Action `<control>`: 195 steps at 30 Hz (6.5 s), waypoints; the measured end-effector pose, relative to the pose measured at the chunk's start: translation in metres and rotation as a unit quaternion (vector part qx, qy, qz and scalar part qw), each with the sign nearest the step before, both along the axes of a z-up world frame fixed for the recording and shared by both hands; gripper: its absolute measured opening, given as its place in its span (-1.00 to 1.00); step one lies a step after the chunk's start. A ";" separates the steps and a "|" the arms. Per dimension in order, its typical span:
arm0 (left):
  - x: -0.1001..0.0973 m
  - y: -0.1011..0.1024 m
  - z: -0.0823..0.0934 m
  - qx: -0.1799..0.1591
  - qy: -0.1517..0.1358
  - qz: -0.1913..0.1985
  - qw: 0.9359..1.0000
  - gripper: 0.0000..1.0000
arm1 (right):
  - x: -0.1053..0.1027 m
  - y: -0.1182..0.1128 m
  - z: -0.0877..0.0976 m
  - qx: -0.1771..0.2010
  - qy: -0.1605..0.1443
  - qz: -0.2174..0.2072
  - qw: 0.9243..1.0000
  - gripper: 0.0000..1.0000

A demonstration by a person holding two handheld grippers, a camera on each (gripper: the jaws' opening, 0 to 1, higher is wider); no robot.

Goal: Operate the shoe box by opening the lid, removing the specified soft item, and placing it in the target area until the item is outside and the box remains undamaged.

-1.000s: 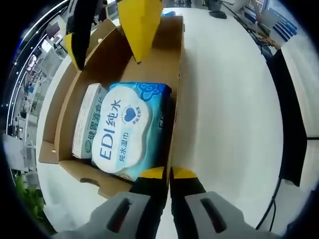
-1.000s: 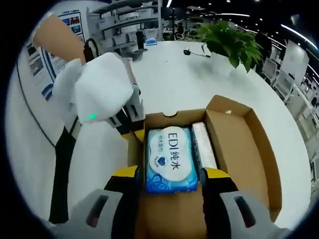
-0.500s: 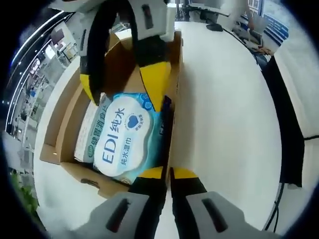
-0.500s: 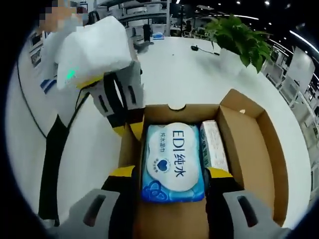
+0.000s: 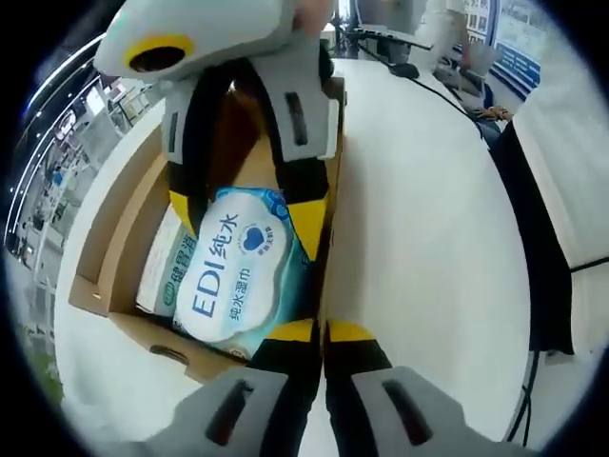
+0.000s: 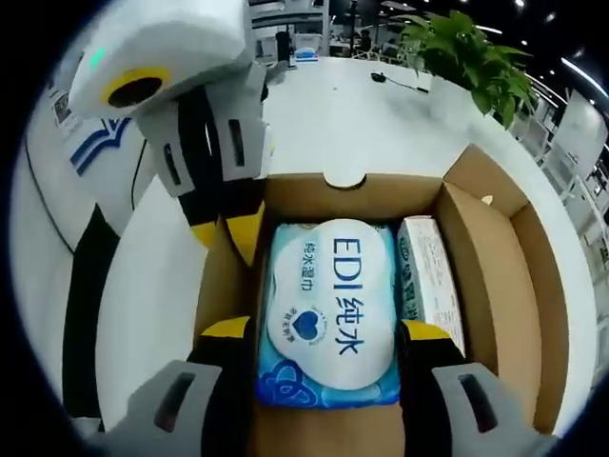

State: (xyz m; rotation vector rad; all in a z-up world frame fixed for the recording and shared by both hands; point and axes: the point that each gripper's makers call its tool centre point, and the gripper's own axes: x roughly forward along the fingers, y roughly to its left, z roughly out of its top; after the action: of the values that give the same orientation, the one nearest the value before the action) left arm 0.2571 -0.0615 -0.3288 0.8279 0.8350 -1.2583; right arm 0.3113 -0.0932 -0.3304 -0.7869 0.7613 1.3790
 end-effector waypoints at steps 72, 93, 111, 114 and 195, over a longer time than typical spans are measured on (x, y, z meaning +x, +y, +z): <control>0.000 -0.001 0.000 0.001 -0.008 0.009 1.000 -0.97 | 0.004 -0.085 -0.024 -0.114 -0.006 0.003 0.993 0.22; 0.000 -0.001 0.001 0.001 -0.007 0.011 1.000 -0.97 | 0.005 -0.134 -0.027 -0.168 -0.001 0.003 0.986 0.23; 0.000 -0.001 0.001 0.001 -0.006 0.012 1.000 -0.97 | 0.007 -0.144 -0.035 -0.228 0.011 -0.006 0.974 0.32; 0.001 -0.001 0.001 0.002 -0.006 0.013 1.000 -0.96 | 0.007 -0.142 -0.035 -0.229 0.005 0.007 0.973 0.35; 0.073 -0.089 0.050 -0.115 -0.034 0.053 0.991 0.50 | 0.004 -0.154 -0.013 -0.142 -0.004 0.000 0.990 0.37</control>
State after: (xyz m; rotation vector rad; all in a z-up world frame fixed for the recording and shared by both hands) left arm 0.3300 -0.1502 -0.2793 0.6294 0.6556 -1.1994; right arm 0.3154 -0.2467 -0.3432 -1.0133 0.9653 1.2828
